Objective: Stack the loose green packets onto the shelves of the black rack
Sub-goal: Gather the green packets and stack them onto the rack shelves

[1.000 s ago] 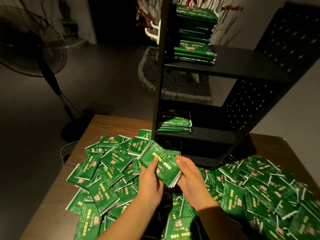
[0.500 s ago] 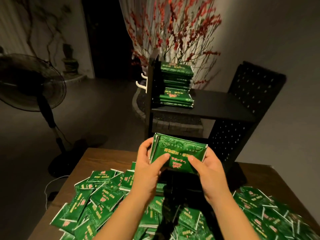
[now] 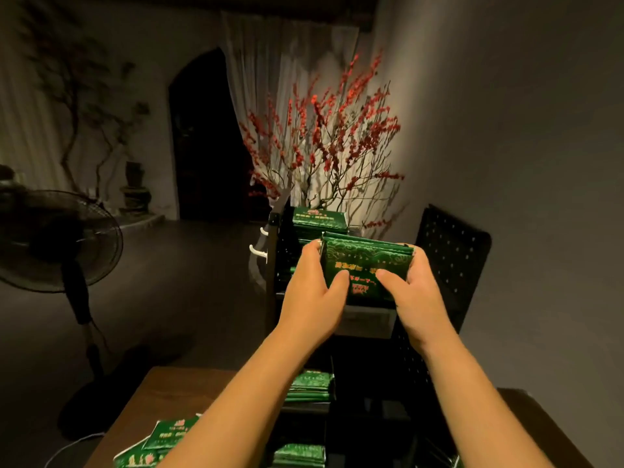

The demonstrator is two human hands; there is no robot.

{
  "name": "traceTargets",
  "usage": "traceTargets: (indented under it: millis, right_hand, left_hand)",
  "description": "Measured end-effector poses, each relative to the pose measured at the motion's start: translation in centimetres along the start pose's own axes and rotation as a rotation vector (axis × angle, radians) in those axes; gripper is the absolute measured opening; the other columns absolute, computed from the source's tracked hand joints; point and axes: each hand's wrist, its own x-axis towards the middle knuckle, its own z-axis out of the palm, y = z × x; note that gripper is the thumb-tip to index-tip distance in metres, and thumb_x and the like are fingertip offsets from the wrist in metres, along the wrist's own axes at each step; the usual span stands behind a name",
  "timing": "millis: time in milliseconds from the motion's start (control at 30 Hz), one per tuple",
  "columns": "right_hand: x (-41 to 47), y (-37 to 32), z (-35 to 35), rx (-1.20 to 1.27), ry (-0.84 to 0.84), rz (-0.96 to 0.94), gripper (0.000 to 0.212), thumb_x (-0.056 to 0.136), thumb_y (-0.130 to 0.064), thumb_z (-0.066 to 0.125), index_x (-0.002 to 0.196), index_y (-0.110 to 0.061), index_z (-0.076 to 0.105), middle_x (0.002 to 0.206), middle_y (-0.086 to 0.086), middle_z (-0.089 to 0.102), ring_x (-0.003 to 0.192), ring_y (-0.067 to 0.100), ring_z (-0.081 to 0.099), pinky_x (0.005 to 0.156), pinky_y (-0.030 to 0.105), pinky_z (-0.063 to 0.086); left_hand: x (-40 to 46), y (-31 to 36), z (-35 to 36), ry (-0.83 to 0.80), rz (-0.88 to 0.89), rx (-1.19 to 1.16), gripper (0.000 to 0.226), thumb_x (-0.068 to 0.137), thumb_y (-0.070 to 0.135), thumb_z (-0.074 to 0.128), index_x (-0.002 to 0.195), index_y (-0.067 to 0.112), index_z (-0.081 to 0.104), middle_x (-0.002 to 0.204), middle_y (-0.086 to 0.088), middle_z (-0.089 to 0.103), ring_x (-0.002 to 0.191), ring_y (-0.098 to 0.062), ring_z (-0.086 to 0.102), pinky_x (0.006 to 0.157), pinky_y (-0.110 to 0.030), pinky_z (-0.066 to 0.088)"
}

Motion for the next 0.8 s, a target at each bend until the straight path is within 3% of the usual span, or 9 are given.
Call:
traceTargets:
  millis: [133,200,267,333,400,467,567,667,800]
  right_hand:
    - [3.3,0.1,0.8,-0.005,0.019,0.028,0.058,0.075,-0.038,0.067,0.126,-0.021,0.048,0.129,0.001,0.059,0.123,0.021,0.055,0.103,0.051,0.046]
    - [4.4,0.3,1.3,0.001,0.029,0.033,0.031,0.084,-0.021,0.067,0.112,-0.021,0.052,0.115,0.001,0.062,0.113,0.021,0.059,0.096,0.043,0.051]
    - [5.3,0.8,1.9,-0.014,0.027,0.044,0.024,0.09,-0.006,0.062,0.101,-0.024,0.051,0.104,-0.001,0.062,0.103,0.02,0.061,0.088,0.038,0.052]
    - [5.8,1.2,2.6,-0.017,0.025,0.051,0.024,0.09,-0.005,0.062,0.101,-0.023,0.051,0.105,0.001,0.062,0.102,0.02,0.062,0.085,0.035,0.053]
    - [6.2,1.4,3.2,0.009,0.019,0.058,0.024,0.09,-0.002,0.061,0.103,-0.02,0.052,0.104,0.001,0.064,0.1,0.018,0.063,0.077,0.025,0.054]
    - [6.4,1.5,3.6,0.012,0.007,0.072,0.027,0.09,-0.004,0.063,0.111,-0.017,0.053,0.108,0.002,0.063,0.103,0.019,0.062,0.081,0.028,0.054]
    - [6.3,1.7,4.2,-0.006,-0.017,0.08,0.041,0.088,-0.013,0.065,0.125,-0.016,0.049,0.122,0.004,0.06,0.115,0.023,0.058,0.098,0.045,0.049]
    - [6.1,2.1,4.2,-0.006,-0.034,0.1,0.037,0.086,-0.013,0.062,0.12,-0.019,0.049,0.122,0.005,0.06,0.115,0.024,0.058,0.1,0.05,0.048]
    - [6.4,2.1,4.2,-0.028,-0.056,0.095,0.03,0.089,-0.003,0.055,0.111,-0.021,0.047,0.109,0.003,0.061,0.103,0.021,0.06,0.085,0.039,0.052]
  left_hand:
    - [2.2,1.5,-0.3,0.08,-0.015,-0.034,0.059,0.097,0.019,0.055,0.145,0.031,0.024,0.104,0.012,0.06,0.083,-0.025,0.065,0.072,-0.046,0.052]
    - [3.1,1.5,-0.2,0.099,-0.038,-0.016,0.052,0.097,0.019,0.053,0.141,0.031,0.027,0.103,0.005,0.061,0.074,-0.025,0.064,0.065,-0.044,0.051]
    - [4.0,1.3,0.0,0.145,-0.071,-0.015,0.046,0.097,0.018,0.052,0.137,0.027,0.032,0.114,-0.001,0.06,0.071,-0.019,0.061,0.06,-0.035,0.048]
    - [4.5,1.0,0.2,0.185,-0.088,-0.024,0.045,0.096,0.016,0.051,0.136,0.026,0.032,0.123,-0.004,0.056,0.077,-0.016,0.059,0.06,-0.029,0.044]
    - [4.8,0.9,0.4,0.208,-0.101,-0.029,0.052,0.096,0.016,0.051,0.143,0.023,0.029,0.135,-0.004,0.05,0.098,-0.022,0.061,0.072,-0.031,0.049]
    - [5.0,0.6,0.3,0.223,-0.133,-0.03,0.063,0.097,0.017,0.051,0.151,0.025,0.021,0.143,0.0,0.042,0.111,-0.018,0.057,0.084,-0.032,0.049]
    - [4.7,0.2,0.2,0.211,-0.169,-0.028,0.071,0.099,0.017,0.051,0.155,0.031,0.01,0.124,0.01,0.033,0.077,0.011,0.042,0.064,-0.02,0.038]
    - [4.2,0.0,0.1,0.199,-0.185,-0.02,0.073,0.098,0.018,0.051,0.155,0.035,0.008,0.118,0.007,0.038,0.073,0.006,0.044,0.068,-0.028,0.039]
    - [4.1,0.2,0.0,0.192,-0.195,-0.01,0.072,0.097,0.016,0.049,0.152,0.038,0.01,0.113,0.0,0.047,0.077,0.001,0.048,0.069,-0.03,0.04]
